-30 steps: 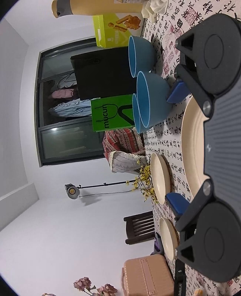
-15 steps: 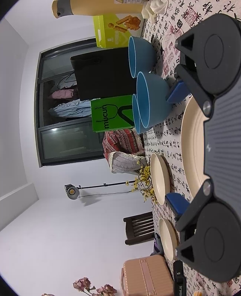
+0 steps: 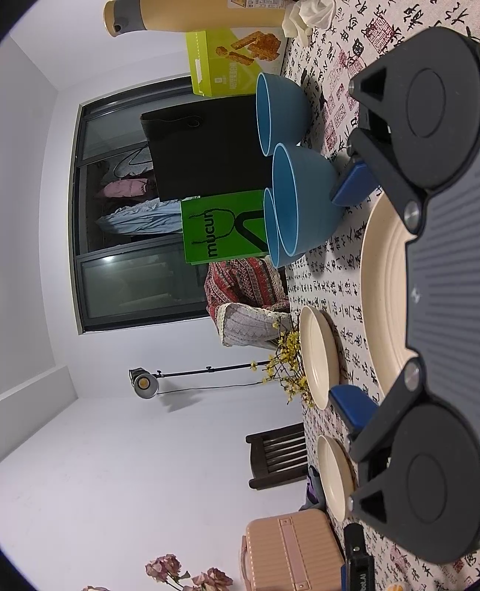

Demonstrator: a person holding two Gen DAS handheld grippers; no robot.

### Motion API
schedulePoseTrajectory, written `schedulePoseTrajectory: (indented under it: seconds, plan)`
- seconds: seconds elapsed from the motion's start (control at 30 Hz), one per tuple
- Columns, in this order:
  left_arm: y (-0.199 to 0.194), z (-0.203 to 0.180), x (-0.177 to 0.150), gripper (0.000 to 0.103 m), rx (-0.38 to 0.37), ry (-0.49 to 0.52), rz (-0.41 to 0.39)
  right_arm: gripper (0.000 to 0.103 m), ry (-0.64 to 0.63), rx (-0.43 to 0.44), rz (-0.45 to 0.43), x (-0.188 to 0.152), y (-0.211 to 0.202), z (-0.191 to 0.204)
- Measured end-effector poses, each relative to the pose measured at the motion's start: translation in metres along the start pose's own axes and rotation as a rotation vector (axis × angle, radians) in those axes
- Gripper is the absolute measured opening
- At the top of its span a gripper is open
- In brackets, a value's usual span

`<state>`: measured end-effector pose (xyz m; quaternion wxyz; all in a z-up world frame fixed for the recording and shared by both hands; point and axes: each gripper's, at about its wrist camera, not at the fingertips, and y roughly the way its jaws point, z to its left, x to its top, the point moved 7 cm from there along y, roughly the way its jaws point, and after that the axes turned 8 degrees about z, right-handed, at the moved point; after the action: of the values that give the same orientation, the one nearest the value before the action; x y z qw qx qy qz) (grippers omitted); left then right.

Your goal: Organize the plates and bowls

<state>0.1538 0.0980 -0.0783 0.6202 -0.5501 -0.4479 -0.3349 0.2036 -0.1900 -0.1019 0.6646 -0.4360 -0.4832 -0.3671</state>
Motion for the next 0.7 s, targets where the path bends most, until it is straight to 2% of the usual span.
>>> schedulePoseTrajectory:
  seconds: [0.7]
  plan:
    - [-0.004,-0.0019,0.0001,0.103,-0.006,0.012,-0.029,0.103,-0.004,-0.001,-0.005,0.0013,-0.0001,0.0037]
